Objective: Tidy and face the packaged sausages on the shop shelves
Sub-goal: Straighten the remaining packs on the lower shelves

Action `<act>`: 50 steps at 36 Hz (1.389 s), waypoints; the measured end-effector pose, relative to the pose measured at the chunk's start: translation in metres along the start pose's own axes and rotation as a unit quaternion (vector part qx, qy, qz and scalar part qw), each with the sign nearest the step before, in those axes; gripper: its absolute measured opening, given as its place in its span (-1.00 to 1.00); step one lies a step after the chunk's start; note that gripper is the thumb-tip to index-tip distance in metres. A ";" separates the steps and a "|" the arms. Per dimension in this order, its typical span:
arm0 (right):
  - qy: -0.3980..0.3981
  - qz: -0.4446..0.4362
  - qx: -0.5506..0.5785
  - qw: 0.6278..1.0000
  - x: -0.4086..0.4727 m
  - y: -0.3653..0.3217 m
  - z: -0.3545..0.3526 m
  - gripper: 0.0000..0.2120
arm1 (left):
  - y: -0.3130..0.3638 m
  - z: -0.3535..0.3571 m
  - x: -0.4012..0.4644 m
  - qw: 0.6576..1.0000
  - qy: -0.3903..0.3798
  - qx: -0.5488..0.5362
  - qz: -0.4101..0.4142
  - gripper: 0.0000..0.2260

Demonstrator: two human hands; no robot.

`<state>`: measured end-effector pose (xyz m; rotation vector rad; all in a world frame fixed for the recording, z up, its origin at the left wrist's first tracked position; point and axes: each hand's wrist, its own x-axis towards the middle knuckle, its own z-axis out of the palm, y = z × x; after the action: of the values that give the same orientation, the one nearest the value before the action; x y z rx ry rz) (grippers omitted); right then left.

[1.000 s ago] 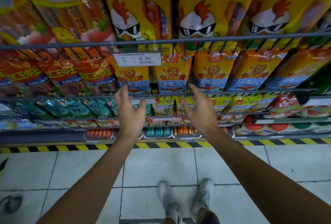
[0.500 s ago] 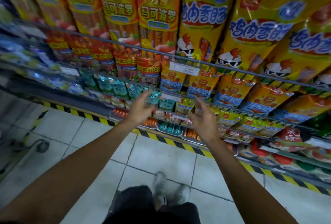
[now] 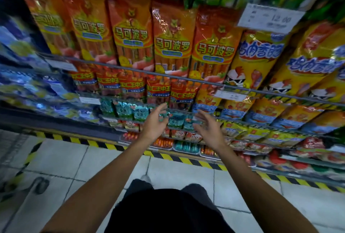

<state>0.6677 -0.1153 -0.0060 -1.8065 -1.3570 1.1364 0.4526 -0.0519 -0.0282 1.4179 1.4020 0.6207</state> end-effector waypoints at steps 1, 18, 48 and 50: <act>0.007 0.004 0.007 1.000 0.005 -0.004 0.007 -0.42 | 0.000 -0.004 0.006 1.000 -0.003 -0.002 0.004 -0.49; 0.074 0.055 0.105 0.990 0.076 -0.020 0.053 -0.43 | 0.005 0.007 0.075 0.997 -0.036 0.067 0.033 -0.42; 0.174 0.032 -0.222 0.959 0.100 -0.012 0.026 -0.71 | 0.028 0.011 0.086 0.973 0.184 0.106 0.093 -0.65; 0.167 0.028 -0.238 0.956 0.097 -0.014 0.022 -0.73 | 0.030 0.012 0.086 0.973 0.181 0.113 0.088 -0.68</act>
<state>0.6523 -0.0189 -0.0310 -2.2629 -1.4589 0.5112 0.4931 0.0306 -0.0297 1.6831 1.6844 0.8930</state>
